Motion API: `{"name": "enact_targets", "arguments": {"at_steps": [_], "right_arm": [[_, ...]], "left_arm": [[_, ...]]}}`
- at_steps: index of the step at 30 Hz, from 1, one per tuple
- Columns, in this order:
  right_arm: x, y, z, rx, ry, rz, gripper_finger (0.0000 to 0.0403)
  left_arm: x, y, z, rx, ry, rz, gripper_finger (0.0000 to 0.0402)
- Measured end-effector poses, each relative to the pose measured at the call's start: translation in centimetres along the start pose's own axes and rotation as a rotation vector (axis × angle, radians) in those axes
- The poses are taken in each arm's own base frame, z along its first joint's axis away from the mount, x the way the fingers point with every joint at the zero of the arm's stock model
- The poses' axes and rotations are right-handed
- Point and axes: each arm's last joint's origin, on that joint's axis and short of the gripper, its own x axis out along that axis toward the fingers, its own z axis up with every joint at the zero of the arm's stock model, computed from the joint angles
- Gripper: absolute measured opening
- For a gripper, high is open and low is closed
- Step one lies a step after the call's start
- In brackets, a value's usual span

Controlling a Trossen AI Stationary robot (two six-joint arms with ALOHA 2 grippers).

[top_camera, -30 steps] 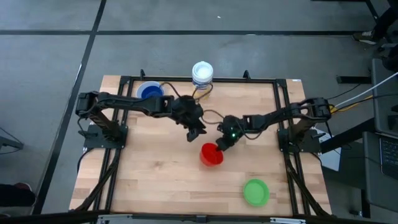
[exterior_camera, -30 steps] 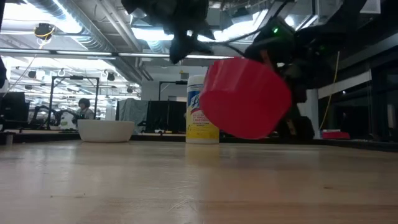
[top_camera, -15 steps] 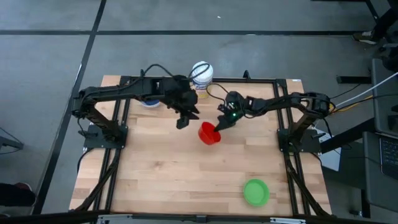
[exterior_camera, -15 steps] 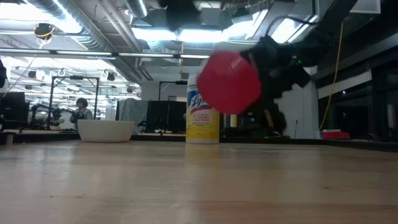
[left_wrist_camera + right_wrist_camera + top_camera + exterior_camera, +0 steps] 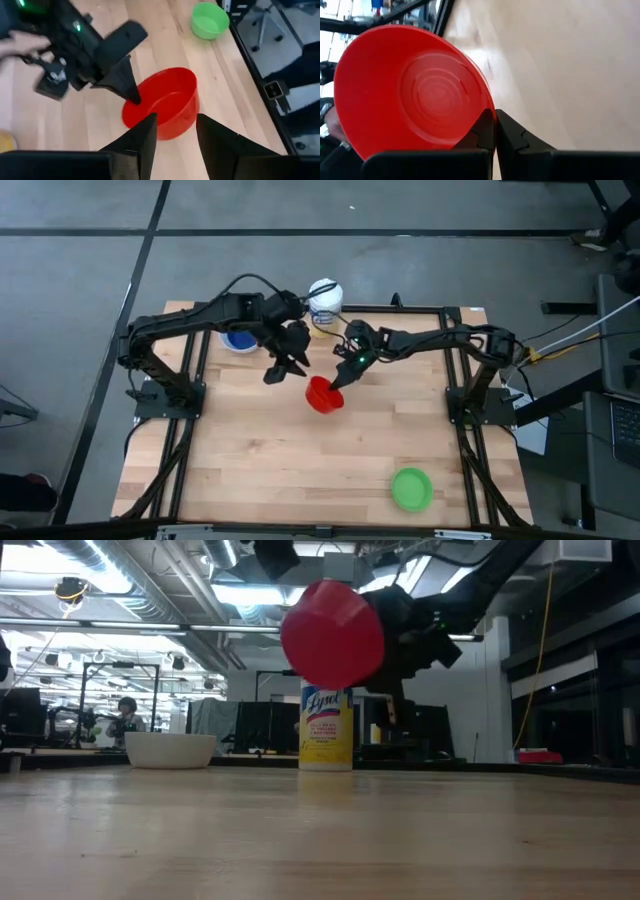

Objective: Nest bowls inside each other
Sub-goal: Stack the red bowl on top of the dark blue bowl

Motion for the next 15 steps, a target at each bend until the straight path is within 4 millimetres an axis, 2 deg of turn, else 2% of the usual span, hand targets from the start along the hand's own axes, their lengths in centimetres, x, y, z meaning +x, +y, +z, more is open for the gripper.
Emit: {"name": "enact_targets", "arguments": {"at_steps": [3,7,15], "right_arm": [[0.8,0.1,0.4,0.006,0.031,0.019,0.0002],[1.2,1.7,1.5,-0.044,0.03,0.063,0.0002],[0.5,3.9,3.4,-0.093,0.002,0.112,0.0002]], "left_arm": [[-0.2,-0.4,-0.2,0.017,0.049,-0.014,0.0133],[0.1,-0.4,-0.5,0.041,0.09,-0.027,0.013],[1.5,-0.5,-0.7,0.102,0.141,-0.068,0.013]]}}
